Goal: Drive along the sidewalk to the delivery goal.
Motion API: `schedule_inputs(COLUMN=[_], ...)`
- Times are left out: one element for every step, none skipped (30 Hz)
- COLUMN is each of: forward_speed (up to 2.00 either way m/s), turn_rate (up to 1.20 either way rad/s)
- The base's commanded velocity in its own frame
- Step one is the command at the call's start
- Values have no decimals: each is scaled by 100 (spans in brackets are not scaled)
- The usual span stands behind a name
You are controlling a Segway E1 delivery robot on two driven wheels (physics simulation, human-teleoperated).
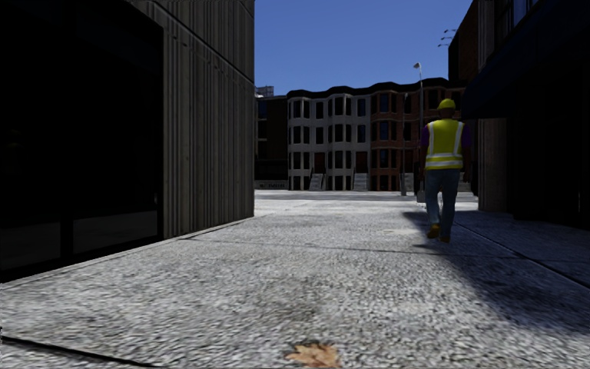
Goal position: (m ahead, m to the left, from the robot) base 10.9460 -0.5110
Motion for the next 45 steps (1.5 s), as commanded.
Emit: schedule_inputs(forward_speed=[200,200,200,200,200,200,200,200,200,200,200,200,200,200,200,200,200,200,200,200,200,200,200,200,194,182,182,177,176,176,177,182,189,189,195,196,192,192,184,180,178,178,177,177,177], turn_rate=[18,19,19,19,19,19,19,19,14,0,0,0,0,0,0,0,0,0,0,0,0,0,0,0,0,0,0,0,0,0,0,0,0,0,0,0,0,0,0,0,-8,-8,-42,-42,-25])
